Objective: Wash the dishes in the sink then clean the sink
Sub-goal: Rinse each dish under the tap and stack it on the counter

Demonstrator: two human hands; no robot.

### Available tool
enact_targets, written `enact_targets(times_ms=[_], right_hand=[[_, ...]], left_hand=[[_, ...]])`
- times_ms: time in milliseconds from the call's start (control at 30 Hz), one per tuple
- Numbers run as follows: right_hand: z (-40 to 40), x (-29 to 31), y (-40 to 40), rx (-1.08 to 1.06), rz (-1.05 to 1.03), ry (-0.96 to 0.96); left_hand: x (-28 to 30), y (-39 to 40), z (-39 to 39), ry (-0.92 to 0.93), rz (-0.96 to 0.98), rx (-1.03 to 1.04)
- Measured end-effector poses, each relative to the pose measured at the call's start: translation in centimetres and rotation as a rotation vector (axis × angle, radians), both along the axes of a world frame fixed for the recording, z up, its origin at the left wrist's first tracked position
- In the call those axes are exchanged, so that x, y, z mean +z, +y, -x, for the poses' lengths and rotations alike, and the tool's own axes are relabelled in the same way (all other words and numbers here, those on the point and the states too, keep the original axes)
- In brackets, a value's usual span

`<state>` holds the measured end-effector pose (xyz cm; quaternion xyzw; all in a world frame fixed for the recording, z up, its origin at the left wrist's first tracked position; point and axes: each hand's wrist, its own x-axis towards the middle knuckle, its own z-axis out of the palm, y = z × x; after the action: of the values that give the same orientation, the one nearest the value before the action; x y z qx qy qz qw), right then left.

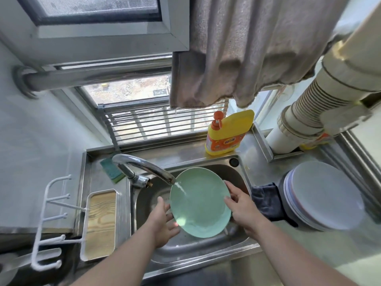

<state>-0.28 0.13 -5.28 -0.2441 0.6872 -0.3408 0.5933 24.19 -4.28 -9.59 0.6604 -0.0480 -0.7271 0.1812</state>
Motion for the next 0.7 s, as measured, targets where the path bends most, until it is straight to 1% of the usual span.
enact_targets(times_ms=[133,200,267,367,467,600,700], right_hand=[[1.4,1.0,0.3,0.002,-0.034,0.064],[1.8,0.8,0.4,-0.025,-0.068,0.066],[1.8,0.2,0.7,-0.042,-0.124,0.076],[1.1,-1.2,1.2,-0.082,-0.245,0.021],[-0.5,-1.5,1.8,-0.065,-0.332,-0.031],[-3.0,-2.4,2.0,-0.034,-0.367,-0.063],[-5.3,-3.4,1.4,-0.031,-0.394,-0.129]], left_hand=[[0.6,0.5,2.0,0.074,-0.048,0.066],[0.8,0.9,2.2,0.036,-0.040,0.040],[0.8,1.3,1.8,-0.028,-0.022,-0.040],[0.7,1.8,-0.1,-0.078,0.019,-0.156],[1.7,1.2,-1.6,-0.123,0.030,-0.185],[3.3,0.0,-3.9,-0.118,0.110,-0.223],[4.2,-0.9,-5.3,-0.151,0.187,-0.225]])
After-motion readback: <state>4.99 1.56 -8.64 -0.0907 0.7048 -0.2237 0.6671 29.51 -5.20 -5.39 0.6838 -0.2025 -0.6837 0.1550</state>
